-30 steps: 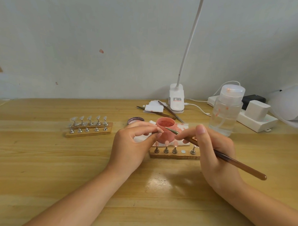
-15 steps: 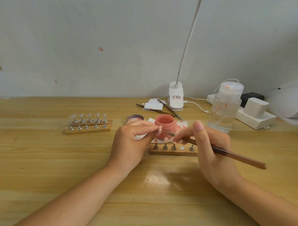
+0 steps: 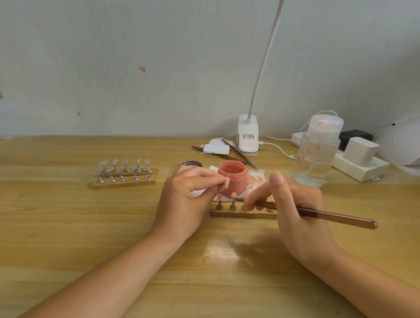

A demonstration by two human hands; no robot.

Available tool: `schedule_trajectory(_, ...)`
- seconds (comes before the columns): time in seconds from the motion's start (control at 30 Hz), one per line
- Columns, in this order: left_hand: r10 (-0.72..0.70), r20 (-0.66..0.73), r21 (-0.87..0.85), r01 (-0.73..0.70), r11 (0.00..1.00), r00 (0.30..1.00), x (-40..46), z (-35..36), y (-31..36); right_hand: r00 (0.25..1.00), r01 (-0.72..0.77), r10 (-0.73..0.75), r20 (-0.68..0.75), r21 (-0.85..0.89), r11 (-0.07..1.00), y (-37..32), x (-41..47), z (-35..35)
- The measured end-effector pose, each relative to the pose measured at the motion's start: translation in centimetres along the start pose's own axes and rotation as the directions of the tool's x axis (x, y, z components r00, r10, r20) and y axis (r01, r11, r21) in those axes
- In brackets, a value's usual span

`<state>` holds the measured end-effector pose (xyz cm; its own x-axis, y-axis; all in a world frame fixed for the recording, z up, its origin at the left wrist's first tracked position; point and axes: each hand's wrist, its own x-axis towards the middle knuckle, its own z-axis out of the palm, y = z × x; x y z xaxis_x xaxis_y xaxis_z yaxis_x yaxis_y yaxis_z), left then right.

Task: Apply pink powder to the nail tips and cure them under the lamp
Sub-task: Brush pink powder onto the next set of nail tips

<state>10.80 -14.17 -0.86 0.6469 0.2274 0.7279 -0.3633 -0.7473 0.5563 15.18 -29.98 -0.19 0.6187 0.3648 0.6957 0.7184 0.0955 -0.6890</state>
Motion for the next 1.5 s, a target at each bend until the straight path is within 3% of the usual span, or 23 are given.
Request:
schedule_trajectory(0.1,-0.009,-0.005,-0.009,0.009,1.0,1.0,0.0,0.0,0.0,0.999,0.052,-0.051,0.008,-0.057,0.997,0.1,0.1,0.0)
schedule_trajectory(0.2,-0.014,-0.012,-0.03,0.014,0.999,1.0,0.0,0.0,0.2,0.999,-0.017,0.018,0.034,-0.028,0.999,0.3,0.1,0.0)
schedule_trajectory(0.33,-0.091,-0.018,-0.116,0.089,0.989,0.996,0.0,0.0,0.3,0.997,0.059,-0.059,-0.057,-0.004,0.998,0.1,0.3,-0.1)
schedule_trajectory(0.4,-0.124,0.005,-0.17,0.123,0.978,0.992,0.0,-0.1,0.4,0.995,0.02,-0.017,-0.097,0.034,0.999,0.0,0.5,-0.3)
schedule_trajectory(0.57,-0.036,0.043,-0.183,0.044,0.982,0.998,-0.1,-0.1,0.9,0.993,-0.067,0.068,-0.095,0.012,0.998,0.2,0.4,-0.3)
schedule_trajectory(0.77,0.036,0.09,-0.182,-0.019,0.983,0.995,-0.1,-0.1,1.0,0.994,0.11,-0.101,0.05,-0.268,0.957,0.2,0.8,0.0)
schedule_trajectory(1.17,0.058,0.162,-0.138,-0.036,0.99,0.985,-0.1,-0.2,1.4,0.995,0.087,-0.075,0.067,-0.209,0.974,0.5,0.7,-0.1)
schedule_trajectory(1.33,-0.079,0.239,-0.088,0.103,0.991,0.968,-0.2,-0.3,1.4,0.998,0.06,-0.055,0.027,-0.213,0.975,1.1,1.5,-1.7)
schedule_trajectory(1.5,-0.142,0.282,-0.05,0.162,0.985,0.949,-0.3,-0.1,0.8,0.989,0.005,0.033,0.144,-0.255,0.967,1.9,1.9,-3.2)
